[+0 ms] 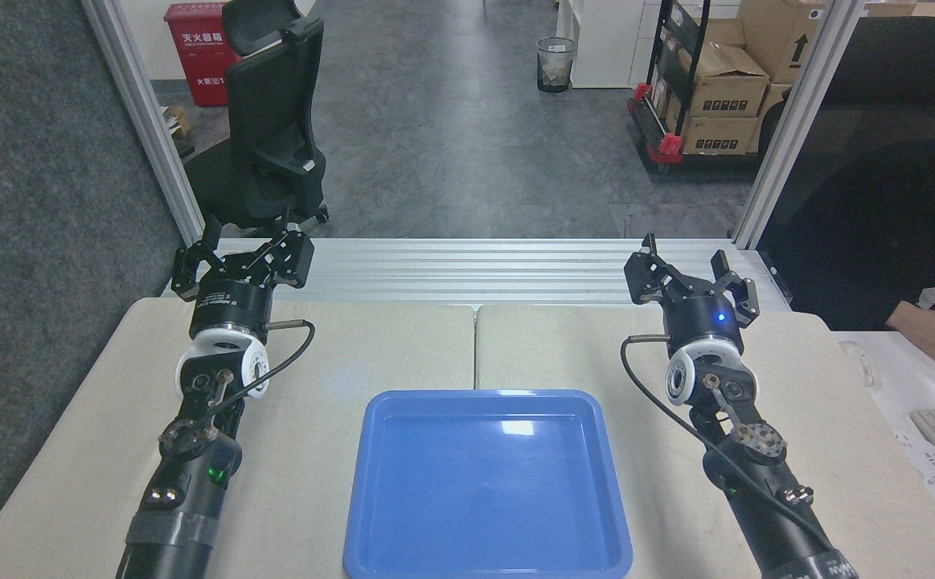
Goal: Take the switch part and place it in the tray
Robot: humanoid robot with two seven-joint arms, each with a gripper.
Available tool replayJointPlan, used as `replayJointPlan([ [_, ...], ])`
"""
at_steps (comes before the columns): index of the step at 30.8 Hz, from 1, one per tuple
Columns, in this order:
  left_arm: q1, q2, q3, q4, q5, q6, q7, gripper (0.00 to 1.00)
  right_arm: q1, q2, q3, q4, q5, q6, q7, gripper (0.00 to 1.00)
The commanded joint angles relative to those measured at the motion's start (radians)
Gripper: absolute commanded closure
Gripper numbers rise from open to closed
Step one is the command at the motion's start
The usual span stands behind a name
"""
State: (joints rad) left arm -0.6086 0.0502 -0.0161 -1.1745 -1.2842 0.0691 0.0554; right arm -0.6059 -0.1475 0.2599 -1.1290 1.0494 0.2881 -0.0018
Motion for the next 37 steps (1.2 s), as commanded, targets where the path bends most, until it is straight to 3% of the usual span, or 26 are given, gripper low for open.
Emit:
replayJointPlan([
  [1,0.013,-0.036,-0.018,0.049,0.011,-0.017,0.0,0.0,0.0,0.0,0.001,0.0,0.0,-0.001,0.0,0.0],
  [12,0.035,-0.041,-0.008,0.044,0.016,-0.02,-0.003,0.0,0.0,0.0,0.002,0.0,0.0,0.0,0.0,0.0],
  [19,0.055,-0.033,-0.011,0.042,0.161,-0.025,-0.005,0.0,0.0,-0.001,0.002,0.0,0.0,0.0,0.0,0.0],
  [37,0.055,-0.018,-0.021,0.044,0.152,-0.029,-0.008,0.0,0.0,-0.001,0.002,0.0,-0.002,0.0,0.0,0.0],
])
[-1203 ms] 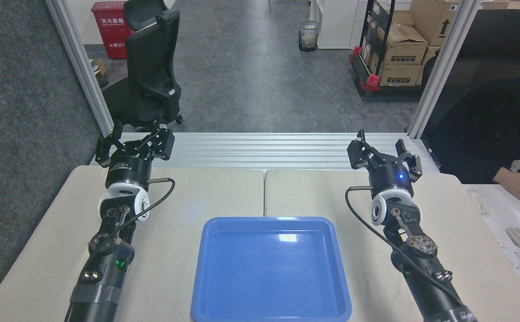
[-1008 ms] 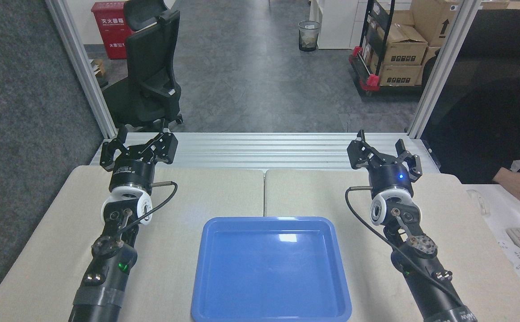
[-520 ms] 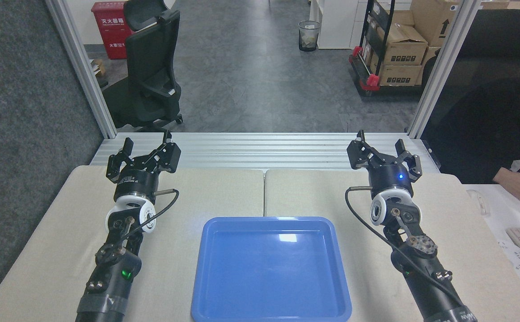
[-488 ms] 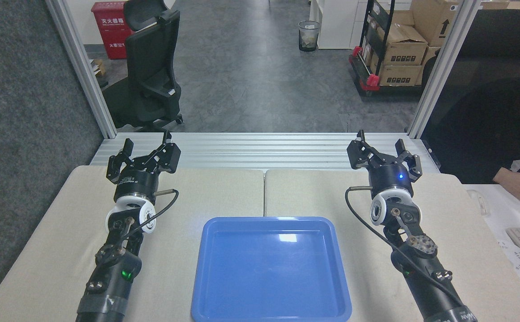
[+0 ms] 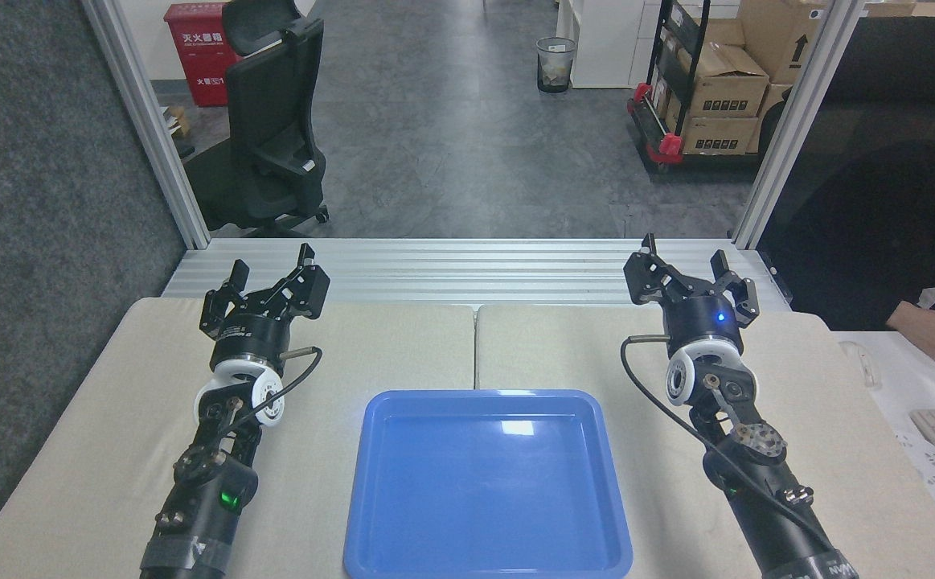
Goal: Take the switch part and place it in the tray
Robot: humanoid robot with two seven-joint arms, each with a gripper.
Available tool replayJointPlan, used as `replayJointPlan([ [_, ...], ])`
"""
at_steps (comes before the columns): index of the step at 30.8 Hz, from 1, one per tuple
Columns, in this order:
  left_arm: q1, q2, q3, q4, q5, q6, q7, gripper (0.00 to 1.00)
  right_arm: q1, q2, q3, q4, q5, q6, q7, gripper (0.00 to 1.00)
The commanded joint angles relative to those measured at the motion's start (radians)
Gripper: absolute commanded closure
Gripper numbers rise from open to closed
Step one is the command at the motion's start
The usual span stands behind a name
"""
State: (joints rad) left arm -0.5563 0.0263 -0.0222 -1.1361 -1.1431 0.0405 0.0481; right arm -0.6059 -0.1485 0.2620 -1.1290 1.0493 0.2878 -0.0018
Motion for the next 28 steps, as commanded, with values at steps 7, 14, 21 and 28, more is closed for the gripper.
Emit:
replayJointPlan([
  [7,0.004,0.006,-0.015,0.004,0.011,-0.002,0.001,0.0,0.0,0.0,0.0,0.0,-0.002,0.002,0.0,0.0],
  [14,0.004,0.007,-0.016,0.005,0.002,-0.001,-0.005,0.0,-0.002,0.0,0.002,0.0,-0.002,0.004,0.0,0.0],
  [21,0.003,0.011,-0.016,0.004,-0.012,-0.002,-0.007,0.0,-0.002,0.0,0.002,0.0,-0.002,0.004,0.0,0.0],
  [28,0.004,0.017,-0.018,0.005,-0.012,-0.002,-0.008,0.0,-0.002,0.0,0.002,0.0,-0.002,0.004,0.0,0.0],
])
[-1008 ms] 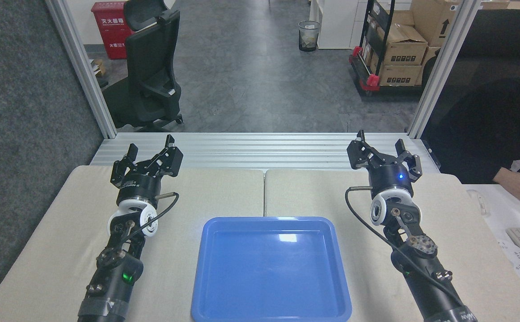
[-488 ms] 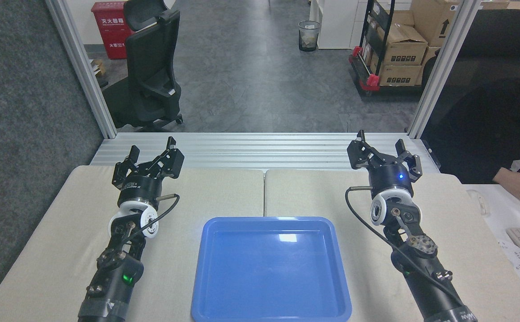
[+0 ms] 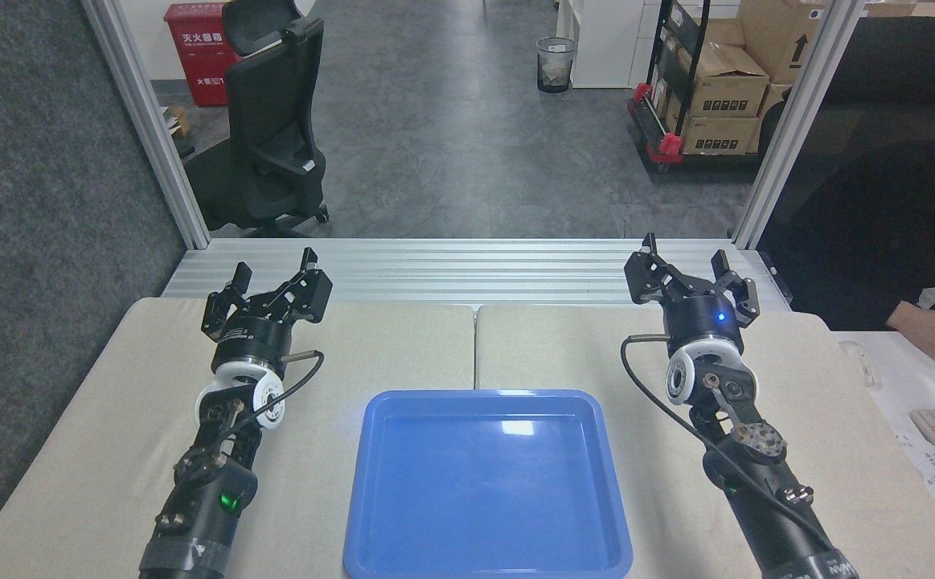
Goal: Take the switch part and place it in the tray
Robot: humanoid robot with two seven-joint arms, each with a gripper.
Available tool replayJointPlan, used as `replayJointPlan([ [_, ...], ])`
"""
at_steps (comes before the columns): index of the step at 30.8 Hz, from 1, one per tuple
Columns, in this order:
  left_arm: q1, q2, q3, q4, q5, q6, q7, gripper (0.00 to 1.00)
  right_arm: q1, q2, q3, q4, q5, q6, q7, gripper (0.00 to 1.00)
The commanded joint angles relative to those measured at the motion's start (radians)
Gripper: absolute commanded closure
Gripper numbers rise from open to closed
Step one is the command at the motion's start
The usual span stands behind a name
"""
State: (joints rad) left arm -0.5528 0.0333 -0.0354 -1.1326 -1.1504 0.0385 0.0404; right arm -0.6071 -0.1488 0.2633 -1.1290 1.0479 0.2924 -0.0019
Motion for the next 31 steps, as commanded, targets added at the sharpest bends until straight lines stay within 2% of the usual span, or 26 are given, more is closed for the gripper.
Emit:
replayJointPlan([
  [1,-0.001,0.013,-0.004,0.004,-0.006,0.0,0.0,0.0,0.0,0.0,0.001,0.0,0.0,-0.001,-0.001,0.0],
  [25,0.004,0.019,-0.009,-0.002,-0.005,-0.011,-0.004,0.0,0.0,0.0,0.001,0.0,0.0,-0.001,-0.001,0.0],
  [28,0.037,0.026,-0.02,-0.041,-0.032,-0.02,-0.019,0.0,0.001,0.0,0.001,0.0,0.0,0.001,-0.001,0.0],
  [31,0.054,0.056,-0.078,-0.064,-0.118,-0.026,-0.023,0.0,0.0,0.0,0.001,0.0,0.0,0.001,-0.001,0.0],
])
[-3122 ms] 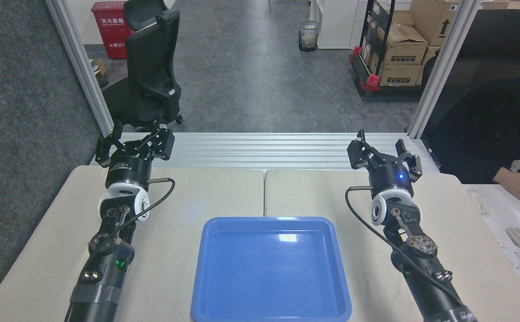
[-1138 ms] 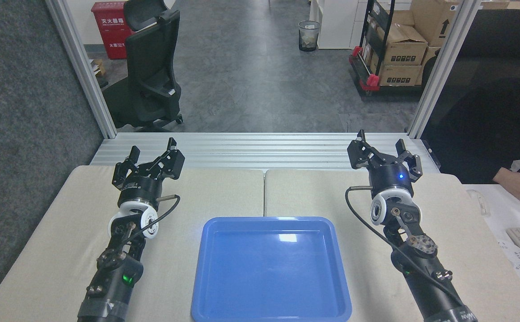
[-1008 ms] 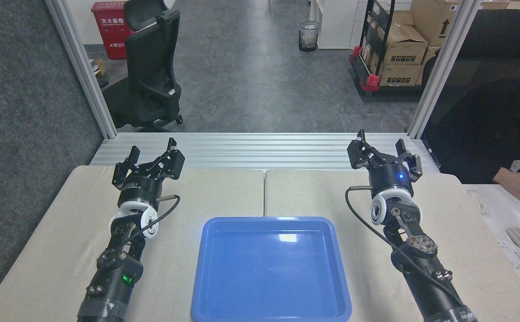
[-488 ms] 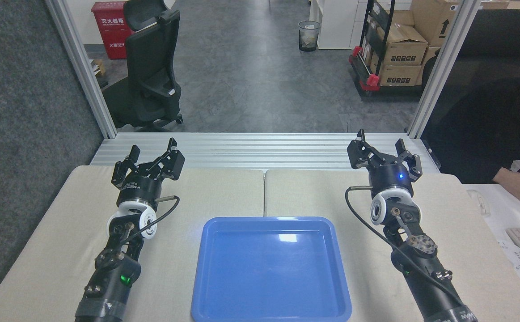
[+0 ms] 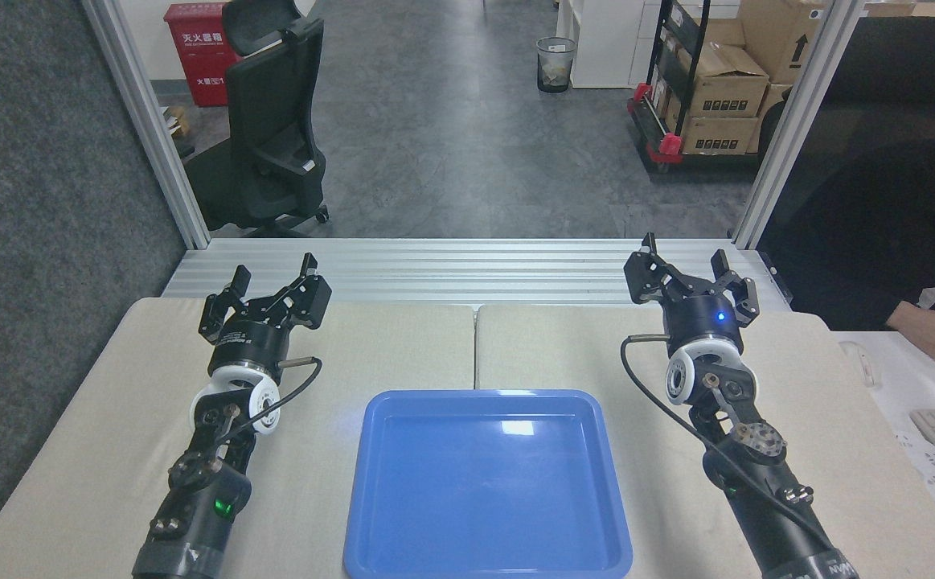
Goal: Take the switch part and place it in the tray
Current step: 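Lower the left gripper toward the switch part near the robot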
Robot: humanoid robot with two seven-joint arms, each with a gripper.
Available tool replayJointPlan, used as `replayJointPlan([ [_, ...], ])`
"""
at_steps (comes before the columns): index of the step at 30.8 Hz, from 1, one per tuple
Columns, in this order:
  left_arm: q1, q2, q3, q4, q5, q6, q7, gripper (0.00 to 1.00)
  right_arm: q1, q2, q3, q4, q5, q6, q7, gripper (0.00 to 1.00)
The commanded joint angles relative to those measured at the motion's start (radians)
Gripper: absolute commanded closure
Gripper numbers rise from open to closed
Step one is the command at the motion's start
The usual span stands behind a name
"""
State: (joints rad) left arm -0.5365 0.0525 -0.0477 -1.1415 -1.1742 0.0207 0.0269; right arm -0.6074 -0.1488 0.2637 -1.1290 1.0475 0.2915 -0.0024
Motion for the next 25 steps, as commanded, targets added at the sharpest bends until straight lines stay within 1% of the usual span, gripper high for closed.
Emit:
replayJointPlan([
  [1,0.05,0.049,-0.089,-0.058,-0.12,-0.008,-0.008,0.0,0.0,0.0,0.0,0.0,0.0,0.0,-0.001,0.0],
  [3,0.073,0.058,-0.103,-0.079,-0.163,-0.008,-0.008,0.0,0.001,0.0,0.0,0.0,0.0,0.0,-0.001,0.0],
  [9,0.184,0.058,-0.09,-0.132,-0.159,-0.013,-0.008,0.0,0.001,0.0,0.0,0.0,0.0,0.002,-0.001,0.0],
  [13,0.256,0.055,-0.081,-0.17,-0.082,-0.045,-0.01,0.0,0.001,0.0,0.0,0.0,0.002,0.002,-0.005,0.0],
  [15,0.283,0.053,-0.084,-0.188,-0.067,-0.045,-0.01,0.0,0.001,0.0,0.0,0.0,0.002,0.002,-0.005,0.0],
  [20,0.279,0.056,-0.078,-0.138,-0.067,-0.007,0.005,0.0,0.001,0.0,0.002,0.0,0.0,0.002,-0.005,0.0],
  [23,0.283,0.059,-0.052,-0.136,-0.067,0.051,0.016,0.0,0.001,0.0,0.002,0.0,0.002,0.002,-0.005,0.0],
  [25,0.291,0.072,-0.032,-0.136,-0.067,0.064,0.019,0.0,0.001,0.0,0.002,0.0,0.002,0.003,-0.005,0.0],
])
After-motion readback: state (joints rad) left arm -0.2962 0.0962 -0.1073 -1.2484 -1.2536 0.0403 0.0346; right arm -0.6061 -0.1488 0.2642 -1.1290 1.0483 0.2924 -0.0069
